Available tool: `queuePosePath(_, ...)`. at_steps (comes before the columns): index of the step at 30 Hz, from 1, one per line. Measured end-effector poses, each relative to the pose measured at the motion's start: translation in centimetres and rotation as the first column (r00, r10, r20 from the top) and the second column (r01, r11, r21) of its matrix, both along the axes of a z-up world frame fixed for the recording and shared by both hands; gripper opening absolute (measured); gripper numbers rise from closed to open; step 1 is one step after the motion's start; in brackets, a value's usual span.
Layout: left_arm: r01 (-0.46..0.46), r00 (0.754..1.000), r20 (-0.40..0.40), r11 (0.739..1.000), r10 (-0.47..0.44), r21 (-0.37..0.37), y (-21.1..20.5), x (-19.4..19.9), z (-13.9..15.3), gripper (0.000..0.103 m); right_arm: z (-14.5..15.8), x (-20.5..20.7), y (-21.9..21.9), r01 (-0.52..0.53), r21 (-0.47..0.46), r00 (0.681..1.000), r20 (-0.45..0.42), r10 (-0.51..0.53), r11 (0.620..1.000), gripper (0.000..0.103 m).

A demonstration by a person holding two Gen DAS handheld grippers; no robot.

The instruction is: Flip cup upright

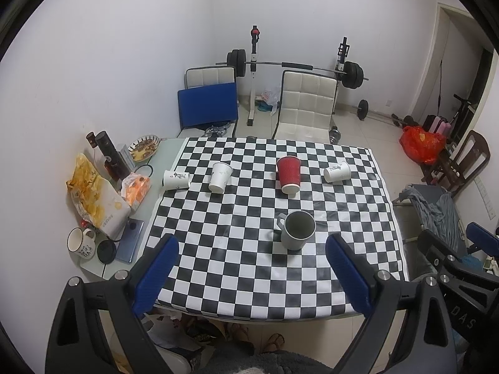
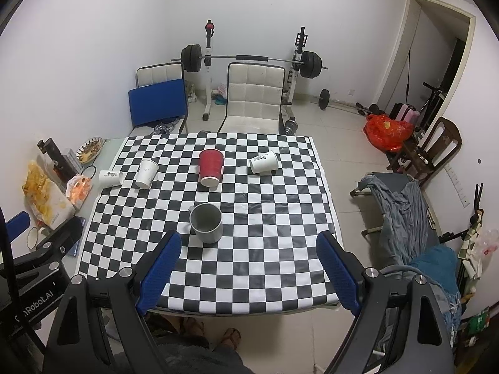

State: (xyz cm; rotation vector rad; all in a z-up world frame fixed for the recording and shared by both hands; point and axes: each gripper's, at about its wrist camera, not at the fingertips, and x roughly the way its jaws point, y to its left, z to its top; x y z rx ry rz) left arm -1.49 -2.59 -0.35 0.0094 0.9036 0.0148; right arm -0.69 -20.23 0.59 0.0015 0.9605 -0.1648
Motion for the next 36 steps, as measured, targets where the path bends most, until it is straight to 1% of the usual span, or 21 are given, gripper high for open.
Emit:
queuePosePath(8, 0.0, 1.0, -0.001, 1.0, 0.0, -0.001, -0.1, -0.1, -0.2, 0.096, 0.1, 0.0, 0.1, -0.001, -0.002, 1.0, 0.002, 0.001, 1.0, 0.09)
queuePosePath(12, 0.002, 1.0, 0.006, 1.0, -0.002, 0.0, -0.2, 0.4, 0.4, 0.096, 0.3, 0.2, 0.3, -0.002, -0.004, 1.0, 0.005, 0.002, 1.0, 0.09)
queuePosePath(14, -0.001, 1.0, 0.004, 1.0, 0.001, -0.002, -0.2, 0.2, 0.3, 0.096, 0.3, 0.2, 0.3, -0.001, -0.004, 1.0, 0.005, 0.001, 1.0, 0.09)
queuePosePath(18, -0.002, 1.0, 0.008, 1.0, 0.002, -0.002, -0.3, 1.3, 1.2, 0.096, 0.7, 0.5, 0.5, -0.004, 0.0, 1.0, 0.007, 0.004, 1.0, 0.09)
queuePosePath(22, 0.001, 1.0, 0.008, 1.0, -0.001, 0.0, -0.3, 0.9, 1.0, 0.096, 0.5, 0.3, 0.5, -0.001, 0.002, 1.0, 0.007, 0.001, 1.0, 0.09)
queuePosePath(30, 0.003, 1.0, 0.007, 1.0, -0.003, 0.0, -0.2, 1.1, 1.1, 0.096, 1.5, 1.5, 0.8, -0.001, 0.003, 1.0, 0.01, 0.001, 1.0, 0.09)
queuePosePath(36, -0.001, 1.0, 0.012, 1.0, 0.001, 0.002, -0.3, 1.1, 1.1, 0.096, 1.3, 1.2, 0.5, -0.002, 0.007, 1.0, 0.01, 0.002, 1.0, 0.09)
